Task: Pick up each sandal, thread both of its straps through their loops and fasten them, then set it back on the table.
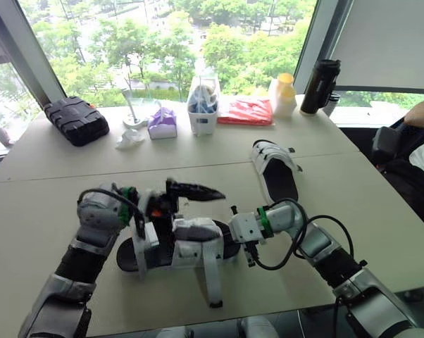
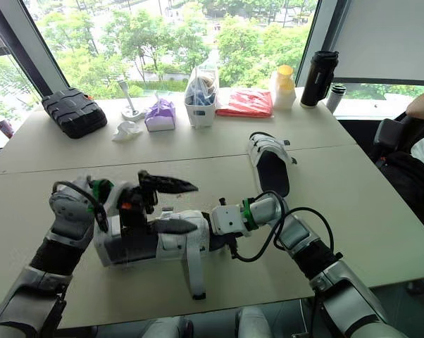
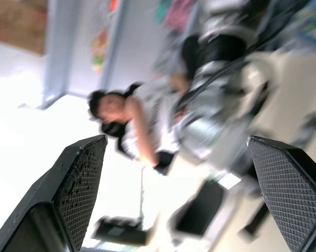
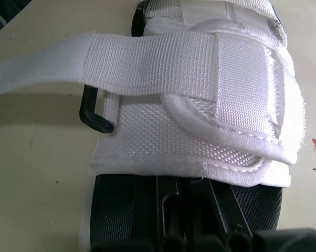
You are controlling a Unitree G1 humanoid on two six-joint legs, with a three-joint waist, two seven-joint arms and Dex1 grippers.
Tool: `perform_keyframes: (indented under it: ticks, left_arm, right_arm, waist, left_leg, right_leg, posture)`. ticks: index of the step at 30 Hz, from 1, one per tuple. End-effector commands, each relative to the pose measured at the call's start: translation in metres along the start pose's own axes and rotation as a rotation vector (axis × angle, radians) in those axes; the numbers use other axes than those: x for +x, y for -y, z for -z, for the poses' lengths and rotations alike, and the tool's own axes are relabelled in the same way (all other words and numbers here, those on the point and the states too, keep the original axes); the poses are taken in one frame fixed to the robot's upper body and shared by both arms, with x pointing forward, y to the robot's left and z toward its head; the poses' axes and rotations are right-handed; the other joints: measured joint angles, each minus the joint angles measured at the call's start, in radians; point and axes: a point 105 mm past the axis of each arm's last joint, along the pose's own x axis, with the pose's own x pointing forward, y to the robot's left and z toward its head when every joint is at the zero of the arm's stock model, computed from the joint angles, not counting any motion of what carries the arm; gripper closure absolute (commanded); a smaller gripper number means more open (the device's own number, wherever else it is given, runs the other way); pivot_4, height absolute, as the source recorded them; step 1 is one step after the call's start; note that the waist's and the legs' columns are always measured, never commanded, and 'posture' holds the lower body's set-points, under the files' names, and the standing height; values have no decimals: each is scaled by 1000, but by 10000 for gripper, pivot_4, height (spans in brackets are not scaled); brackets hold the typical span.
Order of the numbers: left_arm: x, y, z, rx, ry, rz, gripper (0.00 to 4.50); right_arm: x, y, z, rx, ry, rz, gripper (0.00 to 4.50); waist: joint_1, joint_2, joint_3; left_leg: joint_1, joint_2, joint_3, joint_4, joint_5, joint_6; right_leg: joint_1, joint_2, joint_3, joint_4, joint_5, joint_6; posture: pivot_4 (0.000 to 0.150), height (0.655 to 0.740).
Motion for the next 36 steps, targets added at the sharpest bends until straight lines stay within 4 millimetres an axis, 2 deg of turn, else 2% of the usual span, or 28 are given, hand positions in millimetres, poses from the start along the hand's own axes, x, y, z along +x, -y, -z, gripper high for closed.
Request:
perform_keyframes:
  ticks: [1, 2, 4, 6, 7, 9, 10, 11, 12, 14, 15, 17, 21, 28, 36]
  left_arm:
    - [-34, -37, 33, -182, -218, -224, 444]
    - [-49, -33, 42, -352, -284, -275, 444]
    - [-63, -22, 46, -564, -344, -313, 444]
    - [-80, 5, 38, -875, -398, -344, 444]
    - [-90, 29, 24, -1118, -423, -341, 444]
    - [-96, 77, -25, -1548, -428, -202, 444]
    - [-95, 88, -44, -1677, -426, -146, 444]
    - [-94, 92, -55, -1746, -425, -119, 444]
    - [-94, 107, -79, -1889, -418, -54, 444]
    - [-94, 118, -107, -2047, -401, 11, 444]
    - [-92, 119, -114, -2081, -379, 4, 444]
    - [-81, 124, -113, -2087, -360, -56, 444]
    - [-56, 141, -87, -2011, -391, -168, 444]
    - [-34, 167, -54, -1947, -439, -214, 444]
    - [-11, 180, -54, -2005, -383, -141, 444]
  right_arm:
    - [5, -21, 31, 90, -117, -69, 45000]
    - [4, -22, 31, 91, -118, -68, 45000]
    - [4, -23, 31, 92, -119, -67, 45000]
    - [3, -24, 31, 97, -118, -65, 45000]
    - [2, -25, 32, 102, -118, -62, 45000]
    - [1, -27, 32, 108, -119, -60, 45000]
    - [0, -28, 31, 109, -119, -60, 45000]
    - [0, -29, 31, 109, -119, -60, 45000]
    - [0, -30, 31, 111, -120, -60, 45000]
    - [0, -30, 32, 114, -120, -60, 45000]
    - [0, -31, 32, 115, -121, -60, 45000]
    - [0, -32, 31, 118, -120, -61, 45000]
    - [3, -34, 29, 121, -113, -67, 45000]
    - [2, -35, 26, 120, -111, -68, 45000]
    - [-1, -36, 28, 125, -123, -64, 45000]
  waist:
    - [-5, 1, 0]
    - [-9, 2, -1]
    - [-13, 7, -1]
    - [-18, 6, -1]
    - [-22, 7, 0]
    - [-30, 6, 1]
    - [-31, 5, 1]
    - [-27, 6, 2]
    - [-12, 8, 4]
    - [-3, 5, 5]
    - [0, 6, 5]
    - [5, 7, 5]
    - [3, 9, 2]
    - [2, 10, 0]
    - [3, 10, -1]
  left_leg:
    - [0, 0, 0, 0, 0, 0]
    - [1, 0, 0, 0, 0, 0]
    - [2, 1, 0, -1, 0, 1]
    - [0, 1, -1, -1, 0, 1]
    - [0, 2, -1, -1, 0, 1]
    - [-2, 3, 0, -2, -1, 0]
    - [-1, 3, 0, -2, -2, 1]
    - [-2, 3, 1, -2, -3, 0]
    - [-2, 3, 0, -1, -4, 0]
    - [-1, 3, 0, 0, -4, 0]
    - [0, 3, -1, 0, -4, 0]
    - [2, 3, -1, 1, -4, 0]
    - [1, 2, 0, 1, -4, -1]
    - [-1, 1, 1, -1, -2, -3]
    - [0, 1, 1, 0, -2, -3]
  right_leg:
    - [0, 0, 0, 0, 0, 0]
    - [0, 1, 0, 1, 0, 1]
    - [-1, 1, 1, 3, 0, 1]
    - [-2, 1, 0, 3, 0, 2]
    - [-3, 1, 1, 3, 0, 1]
    - [-5, 0, 2, 3, 0, 1]
    - [-5, 0, 3, 4, 0, 1]
    - [-6, -1, 4, 4, -1, 1]
    - [-4, -1, 3, 3, -1, 1]
    - [-1, -2, 1, 0, -4, -3]
    - [1, -1, 1, 0, -6, 0]
    - [1, -2, 1, -1, -7, 1]
    - [4, -4, 0, 0, -7, 1]
    - [0, -3, 1, -1, -4, -3]
    - [1, -4, 0, -1, -4, -3]
  posture:
    - [1500, 7400]
    - [1500, 7400]
    - [1500, 7400]
    - [1500, 7400]
    - [1500, 7400]
    - [1500, 7400]
    - [1500, 7400]
    - [1500, 7400]
    - [1500, 7400]
    - [1500, 7400]
    - [1500, 7400]
    - [1500, 7400]
    - [1500, 7400]
    - [1500, 7400]
    - [1500, 7400]
